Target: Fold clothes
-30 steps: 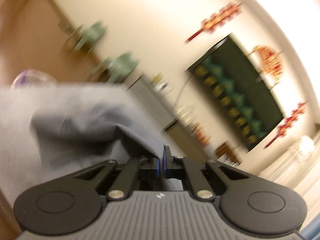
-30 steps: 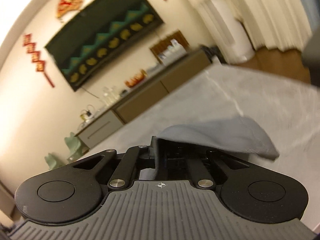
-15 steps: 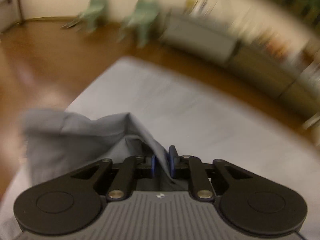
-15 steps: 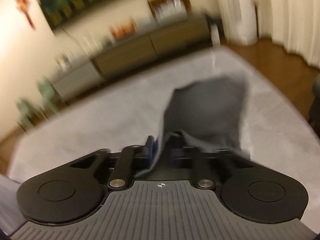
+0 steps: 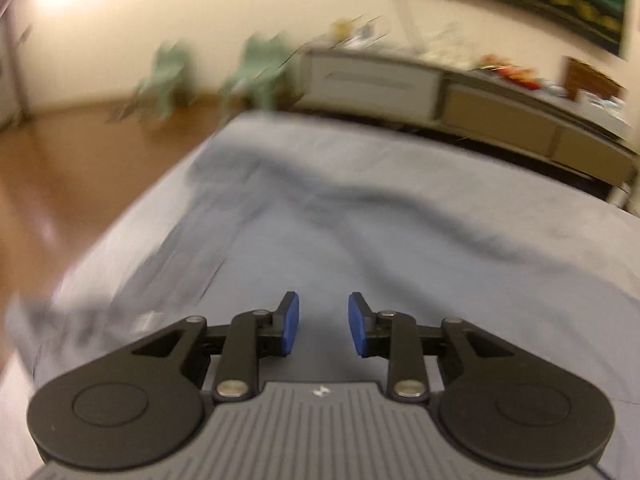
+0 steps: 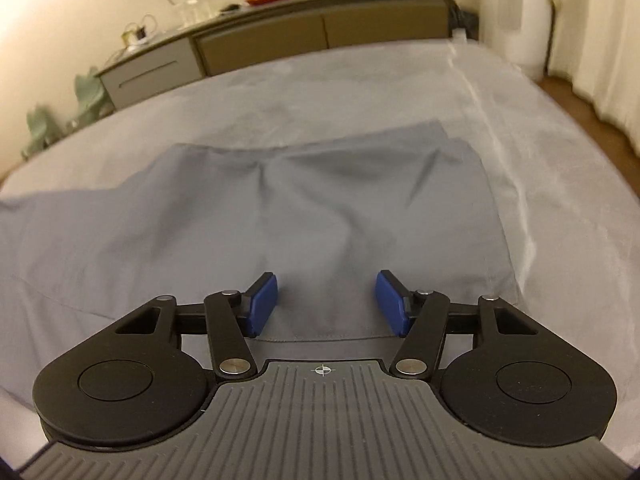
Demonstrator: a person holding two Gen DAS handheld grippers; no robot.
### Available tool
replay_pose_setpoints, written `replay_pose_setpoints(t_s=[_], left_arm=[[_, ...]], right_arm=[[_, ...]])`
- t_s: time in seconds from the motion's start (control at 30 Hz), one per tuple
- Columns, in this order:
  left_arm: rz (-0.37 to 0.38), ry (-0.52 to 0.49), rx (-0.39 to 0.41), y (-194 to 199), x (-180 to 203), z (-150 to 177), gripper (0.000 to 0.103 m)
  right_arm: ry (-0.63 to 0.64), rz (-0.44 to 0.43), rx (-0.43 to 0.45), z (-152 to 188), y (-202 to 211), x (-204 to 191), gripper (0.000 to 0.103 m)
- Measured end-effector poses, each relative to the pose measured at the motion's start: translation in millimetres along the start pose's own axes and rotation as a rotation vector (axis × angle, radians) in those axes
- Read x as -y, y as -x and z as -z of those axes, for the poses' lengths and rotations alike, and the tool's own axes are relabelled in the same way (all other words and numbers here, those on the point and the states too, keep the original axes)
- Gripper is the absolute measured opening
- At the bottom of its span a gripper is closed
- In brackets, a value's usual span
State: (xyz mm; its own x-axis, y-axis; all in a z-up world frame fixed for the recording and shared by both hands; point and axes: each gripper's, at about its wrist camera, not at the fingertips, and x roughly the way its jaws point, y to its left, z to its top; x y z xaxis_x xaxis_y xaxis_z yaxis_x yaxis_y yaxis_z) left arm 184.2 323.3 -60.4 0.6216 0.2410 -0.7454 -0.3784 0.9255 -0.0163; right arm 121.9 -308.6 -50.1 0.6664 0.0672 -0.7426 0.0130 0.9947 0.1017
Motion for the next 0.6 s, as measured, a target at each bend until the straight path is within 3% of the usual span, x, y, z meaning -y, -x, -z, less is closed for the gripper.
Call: replay_pose_setpoints(t_s=[0.07,0.13,0.17,0.23,0.3,0.37,0.4,0.43,0.5,0.53,0.6], left_arm=[[-0.001,0.079,-0.052,-13,-25,1,0.030],[0.011,0.148,-0.094,-18,-44,5,0.028],[0.005,0.157,-0.082,-12,-48,6,0.028],[0.003,0.176,-0.070,-4,-55,10,0.030],[0.002,0.178,-0.075,-3,-59,14,0.030],[-0.006,0.164,-0.087,-4,-62,19,0.030],[-0.010,0.157,-0.092,-5,-63,21,0.030],[-0.014,0.150,-0.098,-6,-64,23,0.030],[-0.024,0.143,-0.103,-8,-70,28,0.026],[-0.035,0.154,-0.102,-7,-74,30,0.023],[-0.076,0.185,-0.101,-8,-87,32,0.008]], right_arm=[[0.061,0.036,0.016,-3,-6,-1,0.060],[0.001,0.044,0.032,-10,-8,14,0.056],[-0.052,0.046,0.060,-14,-6,25,0.056],[-0.129,0.096,0.137,-20,-2,44,0.067],[-0.150,0.172,0.172,-26,-7,57,0.069],[-0.139,0.193,0.168,-32,-18,65,0.067],[-0.136,0.186,0.150,-34,-24,68,0.061],[-0.138,0.176,0.130,-37,-29,70,0.035],[-0.138,0.155,0.106,-42,-33,69,0.013],[-0.115,0.157,0.130,-45,-28,65,0.005],[-0.079,0.140,0.226,-56,-8,54,0.004]])
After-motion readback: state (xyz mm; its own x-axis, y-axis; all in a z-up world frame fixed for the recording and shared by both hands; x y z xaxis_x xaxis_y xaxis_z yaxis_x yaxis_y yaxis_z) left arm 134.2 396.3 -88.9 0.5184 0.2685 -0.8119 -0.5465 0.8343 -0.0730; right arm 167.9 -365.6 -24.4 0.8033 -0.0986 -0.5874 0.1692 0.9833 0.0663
